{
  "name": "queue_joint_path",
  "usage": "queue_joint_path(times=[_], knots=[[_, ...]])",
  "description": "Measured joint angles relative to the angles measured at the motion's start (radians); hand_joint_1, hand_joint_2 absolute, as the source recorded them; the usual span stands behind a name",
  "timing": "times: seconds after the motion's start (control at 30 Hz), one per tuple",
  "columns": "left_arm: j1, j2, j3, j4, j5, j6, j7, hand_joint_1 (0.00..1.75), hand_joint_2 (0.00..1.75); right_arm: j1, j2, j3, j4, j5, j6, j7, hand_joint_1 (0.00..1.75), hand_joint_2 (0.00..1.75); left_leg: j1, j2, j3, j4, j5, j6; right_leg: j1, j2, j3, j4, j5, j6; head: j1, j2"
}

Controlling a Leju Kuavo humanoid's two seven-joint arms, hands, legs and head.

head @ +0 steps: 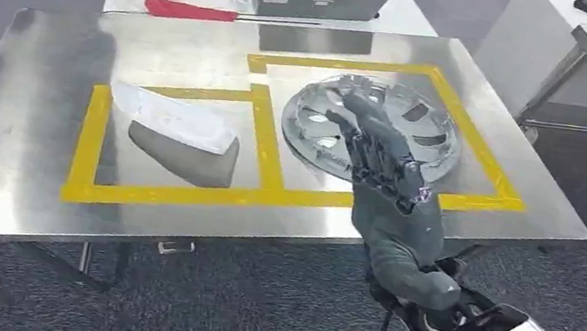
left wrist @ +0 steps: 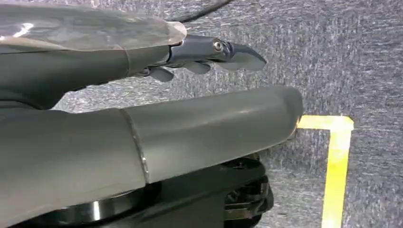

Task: Take the parts from the cabinet and place them on the table.

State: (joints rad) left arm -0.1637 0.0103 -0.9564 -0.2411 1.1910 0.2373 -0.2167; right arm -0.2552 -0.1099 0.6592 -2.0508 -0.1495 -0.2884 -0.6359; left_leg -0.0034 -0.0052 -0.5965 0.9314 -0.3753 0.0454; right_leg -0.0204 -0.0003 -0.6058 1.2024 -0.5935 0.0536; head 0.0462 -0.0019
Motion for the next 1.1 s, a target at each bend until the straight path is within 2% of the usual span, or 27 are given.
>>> queue_joint_path(times=[0.07,0.1,0.13,0.2,0.23,0.27,0.3,0.33,0.4,0.43,0.47,0.5,0.53,0.57,0.6,0.63,0.67,0.73,0.77,0.8,0.83,0.9,0.93,0.97,1.0,1.03,1.1], knots=[[-0.001,-0.002,-0.002,0.000,-0.001,0.000,0.000,0.00,0.00,0.000,-0.001,0.001,0.000,-0.001,0.001,0.000,0.00,0.00,0.000,-0.002,0.000,0.005,-0.001,-0.007,-0.002,-0.001,0.106,-0.213,0.099,-0.003,0.007,0.000],[-0.002,-0.002,-0.002,0.000,-0.002,0.000,0.000,0.00,0.00,0.000,-0.002,0.001,0.000,-0.001,0.001,-0.001,0.00,0.00,-0.001,-0.003,0.000,0.007,0.000,-0.013,-0.002,0.000,0.128,-0.269,0.097,-0.007,0.008,0.000],[-0.004,-0.002,-0.003,0.000,-0.002,-0.003,0.000,0.00,0.00,0.006,-0.002,0.001,-0.001,-0.003,0.001,0.000,0.00,0.00,-0.002,-0.006,0.001,0.005,0.005,-0.021,0.007,0.005,0.126,-0.252,0.124,-0.014,0.006,0.000],[-0.008,-0.002,-0.006,0.000,-0.004,-0.008,0.000,0.00,0.00,0.008,-0.003,0.001,0.000,-0.009,0.003,-0.002,0.00,0.00,0.000,-0.005,-0.001,0.005,0.014,-0.035,0.011,0.008,0.117,-0.257,0.122,-0.024,0.002,0.000],[-0.008,-0.001,-0.007,0.000,-0.005,-0.010,0.000,0.00,0.00,0.013,-0.003,0.001,0.000,-0.010,0.006,-0.002,0.00,0.00,-0.001,-0.006,-0.003,0.001,0.020,-0.043,0.010,0.008,0.115,-0.261,0.129,-0.032,0.000,0.000],[-0.009,0.000,-0.008,0.000,-0.005,-0.010,0.000,0.00,0.00,0.016,-0.003,0.001,0.000,-0.010,0.011,-0.002,0.00,0.00,0.001,-0.005,-0.009,0.006,0.012,-0.049,0.000,0.005,0.108,-0.269,0.141,-0.043,-0.003,0.000],[-0.011,0.000,-0.008,0.000,-0.005,-0.011,0.000,0.00,0.00,0.017,-0.003,0.001,0.001,-0.010,0.016,-0.002,0.00,0.00,0.003,-0.002,-0.026,0.036,-0.030,-0.053,0.001,0.004,0.097,-0.269,0.149,-0.050,-0.010,0.000],[-0.011,-0.001,-0.008,0.000,-0.004,-0.014,0.000,0.00,0.00,0.019,-0.003,0.001,0.002,-0.011,0.020,-0.002,0.00,0.00,0.005,-0.002,-0.052,0.101,-0.091,-0.055,0.002,0.004,0.086,-0.269,0.157,-0.059,-0.022,0.000],[-0.013,-0.001,-0.010,0.000,-0.004,-0.017,0.000,0.00,0.00,0.025,-0.003,0.000,0.005,-0.013,0.027,-0.003,0.00,0.00,0.008,-0.002,-0.115,0.291,-0.203,-0.063,0.005,0.003,0.058,-0.268,0.176,-0.061,-0.033,0.000],[-0.014,-0.002,-0.011,0.000,-0.003,-0.017,0.000,0.00,0.00,0.027,-0.003,0.000,0.006,-0.013,0.031,-0.003,0.00,0.00,0.008,-0.002,-0.124,0.342,-0.220,-0.064,0.006,0.003,0.047,-0.268,0.184,-0.061,-0.034,0.000],[-0.014,-0.002,-0.015,0.000,-0.003,-0.017,0.000,0.00,0.00,0.029,-0.003,0.000,0.009,-0.012,0.034,-0.004,0.00,0.00,0.009,-0.001,-0.109,0.350,-0.209,-0.064,0.006,0.003,0.035,-0.268,0.192,-0.060,-0.034,0.000],[-0.016,-0.002,-0.018,0.000,-0.003,-0.017,0.000,0.00,0.00,0.029,-0.003,-0.002,0.011,-0.012,0.036,-0.004,0.00,0.00,0.009,-0.002,-0.072,0.312,-0.182,-0.064,0.006,0.003,0.023,-0.267,0.201,-0.059,-0.035,0.000],[-0.018,-0.002,-0.019,0.000,-0.003,-0.017,0.000,0.00,0.00,0.029,-0.003,-0.003,0.013,-0.012,0.037,-0.005,0.00,0.00,0.009,-0.001,-0.020,0.242,-0.149,-0.061,0.006,0.004,0.014,-0.266,0.209,-0.056,-0.035,0.000],[-0.022,-0.002,-0.019,0.000,-0.003,-0.016,0.000,0.00,0.00,0.029,-0.003,-0.005,0.014,-0.012,0.038,-0.005,0.00,0.00,0.008,-0.002,0.046,0.149,-0.123,-0.057,0.006,0.006,0.007,-0.266,0.217,-0.053,-0.036,0.000],[-0.027,-0.002,-0.019,0.000,-0.003,-0.016,0.000,0.00,0.00,0.029,-0.003,-0.008,0.014,-0.012,0.042,-0.005,0.00,0.00,0.007,-0.002,0.118,0.053,-0.117,-0.050,0.007,0.006,0.003,-0.266,0.224,-0.048,-0.037,0.000],[-0.032,-0.002,-0.019,0.000,-0.004,-0.015,0.000,0.00,0.00,0.029,-0.003,-0.008,0.014,-0.012,0.043,-0.005,0.00,0.00,0.002,-0.002,0.167,-0.023,-0.132,-0.043,0.013,0.005,-0.001,-0.264,0.229,-0.043,-0.036,0.000],[-0.034,-0.002,-0.019,0.000,-0.004,-0.015,0.000,0.00,0.00,0.029,-0.003,-0.009,0.014,-0.012,0.044,-0.006,0.00,0.00,-0.001,-0.002,0.157,-0.016,-0.121,-0.038,0.011,0.002,0.003,-0.268,0.238,-0.038,-0.029,0.000],[-0.033,-0.003,-0.023,0.000,-0.004,-0.012,0.000,0.00,0.00,0.027,-0.003,-0.011,0.014,-0.012,0.047,-0.007,0.00,0.00,-0.003,-0.003,0.148,-0.017,-0.114,-0.029,0.010,0.002,0.001,-0.271,0.254,-0.026,-0.031,0.000],[-0.031,-0.006,-0.024,0.000,-0.004,-0.009,0.001,0.00,0.00,0.027,-0.003,-0.013,0.015,-0.012,0.048,-0.006,0.00,0.00,0.009,0.001,0.144,-0.026,-0.101,-0.021,0.014,0.006,-0.006,-0.269,0.252,-0.020,-0.029,0.000],[-0.030,-0.006,-0.024,0.000,-0.003,-0.007,0.002,0.00,0.00,0.027,-0.005,-0.018,0.016,-0.012,0.048,-0.007,0.00,0.00,0.008,0.005,0.137,-0.026,-0.092,-0.018,0.010,0.006,-0.016,-0.246,0.217,-0.016,-0.030,0.000],[-0.030,-0.007,-0.024,0.000,-0.001,-0.006,0.002,0.00,0.00,0.026,-0.005,-0.020,0.016,-0.012,0.050,-0.007,0.00,0.00,0.008,0.006,0.128,-0.026,-0.085,-0.009,0.010,0.004,-0.035,-0.190,0.159,-0.013,-0.022,0.000],[-0.030,-0.007,-0.024,0.000,-0.001,-0.006,0.002,0.00,0.00,0.027,-0.005,-0.021,0.017,-0.012,0.053,-0.007,0.00,0.00,0.007,0.009,0.108,-0.025,-0.069,-0.004,0.008,0.005,-0.083,-0.016,0.044,-0.006,-0.014,0.000],[-0.029,-0.008,-0.024,0.000,-0.001,-0.006,0.002,0.00,0.00,0.027,-0.005,-0.022,0.017,-0.012,0.054,-0.008,0.00,0.00,0.006,0.010,0.096,-0.023,-0.062,-0.005,0.008,0.004,-0.095,0.052,0.020,-0.002,-0.010,0.000],[-0.029,-0.008,-0.024,0.000,0.000,-0.006,0.002,0.00,0.00,0.028,-0.007,-0.023,0.018,-0.012,0.054,-0.007,0.00,0.00,0.006,0.010,0.086,-0.021,-0.055,-0.006,0.007,0.004,-0.089,0.075,0.028,0.000,-0.008,0.000],[-0.028,-0.008,-0.024,0.000,0.000,-0.005,0.002,0.00,0.00,0.027,-0.008,-0.023,0.019,-0.012,0.054,-0.007,0.00,0.00,0.006,0.011,0.073,-0.018,-0.048,-0.009,0.004,0.004,-0.066,0.063,0.053,0.001,-0.005,0.000],[-0.028,-0.008,-0.024,0.000,0.000,-0.005,0.002,0.00,0.00,0.028,-0.008,-0.023,0.020,-0.012,0.054,-0.008,0.00,0.00,0.006,0.011,0.062,-0.013,-0.043,-0.011,0.001,0.004,-0.017,0.000,0.092,0.001,-0.002,0.000],[-0.029,-0.008,-0.024,0.000,0.001,-0.003,0.001,0.00,0.00,0.027,-0.008,-0.023,0.020,-0.012,0.054,-0.008,0.00,0.00,0.006,0.009,0.050,-0.005,-0.034,-0.019,-0.002,0.004,0.106,-0.183,0.136,-0.001,0.002,0.000]])
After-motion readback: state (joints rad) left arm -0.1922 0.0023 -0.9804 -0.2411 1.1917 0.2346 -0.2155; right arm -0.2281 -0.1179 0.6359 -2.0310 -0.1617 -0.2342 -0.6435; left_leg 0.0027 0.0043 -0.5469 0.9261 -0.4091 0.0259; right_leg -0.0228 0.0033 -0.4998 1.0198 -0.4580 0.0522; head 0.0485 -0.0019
